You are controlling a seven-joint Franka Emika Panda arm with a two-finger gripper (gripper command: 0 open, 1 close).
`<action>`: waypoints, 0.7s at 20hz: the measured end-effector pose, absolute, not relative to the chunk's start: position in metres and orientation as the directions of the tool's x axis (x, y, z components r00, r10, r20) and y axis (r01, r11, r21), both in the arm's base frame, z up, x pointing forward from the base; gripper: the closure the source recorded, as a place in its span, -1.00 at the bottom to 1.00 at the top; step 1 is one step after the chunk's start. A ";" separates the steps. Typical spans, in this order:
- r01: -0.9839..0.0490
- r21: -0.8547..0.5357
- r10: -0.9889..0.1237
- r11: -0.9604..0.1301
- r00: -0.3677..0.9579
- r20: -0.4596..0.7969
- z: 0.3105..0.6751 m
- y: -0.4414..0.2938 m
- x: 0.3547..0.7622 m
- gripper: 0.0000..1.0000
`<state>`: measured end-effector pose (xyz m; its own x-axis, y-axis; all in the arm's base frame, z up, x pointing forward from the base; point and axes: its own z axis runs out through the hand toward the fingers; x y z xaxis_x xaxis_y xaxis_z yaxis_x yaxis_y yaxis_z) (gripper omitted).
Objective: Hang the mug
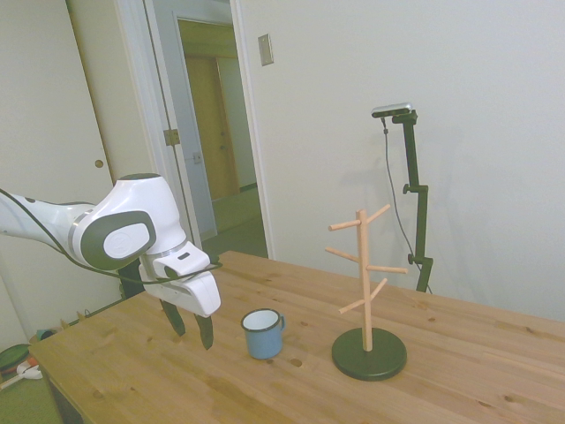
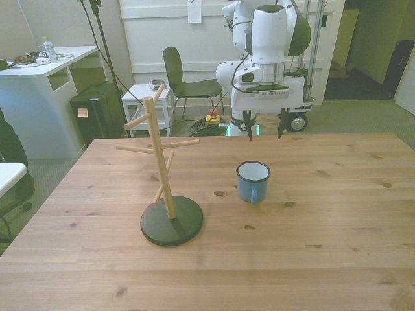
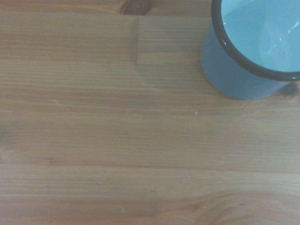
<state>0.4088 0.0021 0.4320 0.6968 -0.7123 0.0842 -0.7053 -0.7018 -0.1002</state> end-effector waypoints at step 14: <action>-0.814 -0.166 -0.830 -0.556 0.554 0.064 0.457 -0.025 0.452 -1.00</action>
<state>0.4517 -0.0252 0.4567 0.5541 -0.8300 0.0639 -0.8142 -0.5563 -0.1659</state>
